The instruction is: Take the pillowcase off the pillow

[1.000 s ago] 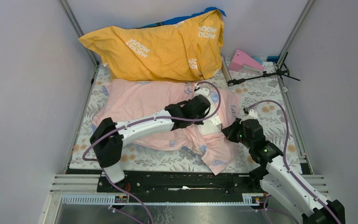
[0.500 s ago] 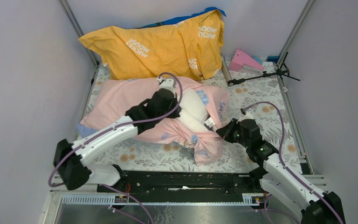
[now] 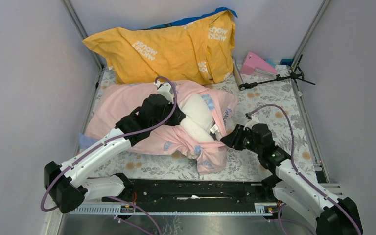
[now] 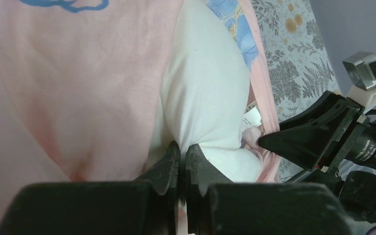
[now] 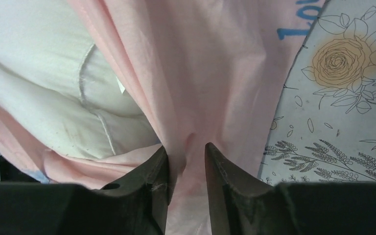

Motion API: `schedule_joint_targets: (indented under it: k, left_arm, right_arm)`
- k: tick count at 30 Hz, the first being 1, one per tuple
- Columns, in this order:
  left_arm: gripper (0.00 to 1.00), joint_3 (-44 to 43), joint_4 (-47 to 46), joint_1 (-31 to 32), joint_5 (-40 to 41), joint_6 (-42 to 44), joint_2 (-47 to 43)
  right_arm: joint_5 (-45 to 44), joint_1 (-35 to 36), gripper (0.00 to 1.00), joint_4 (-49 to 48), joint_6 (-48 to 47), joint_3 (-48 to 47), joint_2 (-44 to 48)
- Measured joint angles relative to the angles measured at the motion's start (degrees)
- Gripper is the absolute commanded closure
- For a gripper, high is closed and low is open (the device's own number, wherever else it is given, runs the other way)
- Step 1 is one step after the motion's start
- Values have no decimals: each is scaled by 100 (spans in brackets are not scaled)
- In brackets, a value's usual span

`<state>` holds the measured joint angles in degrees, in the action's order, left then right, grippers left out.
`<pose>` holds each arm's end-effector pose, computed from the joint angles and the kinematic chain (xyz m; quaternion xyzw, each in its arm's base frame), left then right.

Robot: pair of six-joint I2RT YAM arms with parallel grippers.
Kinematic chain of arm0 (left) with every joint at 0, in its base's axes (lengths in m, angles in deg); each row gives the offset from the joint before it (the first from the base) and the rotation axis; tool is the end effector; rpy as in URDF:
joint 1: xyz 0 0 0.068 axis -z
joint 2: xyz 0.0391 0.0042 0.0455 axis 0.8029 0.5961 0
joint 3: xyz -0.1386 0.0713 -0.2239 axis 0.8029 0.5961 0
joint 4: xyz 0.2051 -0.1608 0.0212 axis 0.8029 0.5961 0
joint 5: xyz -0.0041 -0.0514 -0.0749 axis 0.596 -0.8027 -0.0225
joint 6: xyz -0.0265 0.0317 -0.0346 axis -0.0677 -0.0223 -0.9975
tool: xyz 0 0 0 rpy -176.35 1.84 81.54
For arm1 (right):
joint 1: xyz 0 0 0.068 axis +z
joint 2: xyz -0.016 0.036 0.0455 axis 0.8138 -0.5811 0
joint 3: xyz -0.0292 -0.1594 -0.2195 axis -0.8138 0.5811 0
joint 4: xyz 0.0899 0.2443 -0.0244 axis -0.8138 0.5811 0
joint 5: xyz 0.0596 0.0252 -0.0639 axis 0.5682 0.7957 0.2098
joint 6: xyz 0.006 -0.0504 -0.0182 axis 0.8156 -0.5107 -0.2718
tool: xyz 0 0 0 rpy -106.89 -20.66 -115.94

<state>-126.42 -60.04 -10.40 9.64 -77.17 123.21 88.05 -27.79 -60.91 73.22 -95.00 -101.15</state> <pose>0.1894 -0.1717 0.3370 0.0563 0.8548 -0.2789 0.4340 0.1567 0.0886 0.2061 0.0221 0.8306 0.3836 0.4031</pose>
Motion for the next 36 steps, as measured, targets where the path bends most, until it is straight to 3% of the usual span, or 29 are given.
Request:
schedule_joint_targets:
  k: [10, 17, 21, 31, 36]
  left_arm:
    - [100, 361, -564, -125, -511, 264, 4]
    - [100, 573, -907, -190, -1423, 426, 57]
    - [100, 573, -931, -195, -1528, 442, 114]
    - [100, 573, -861, -190, -1606, 437, 114]
    - [100, 573, -651, -151, -1567, 435, -81]
  right_arm:
    - [-116, -44, 14, 949, -789, -752, 693]
    - [444, 149, 14, 1241, -979, -1690, 24]
    - [367, 332, 13, 1213, -984, -1687, -96]
    - [-498, 372, 3, 382, -540, -188, -826]
    - [-634, 378, 2, -85, -363, -39, -1176]
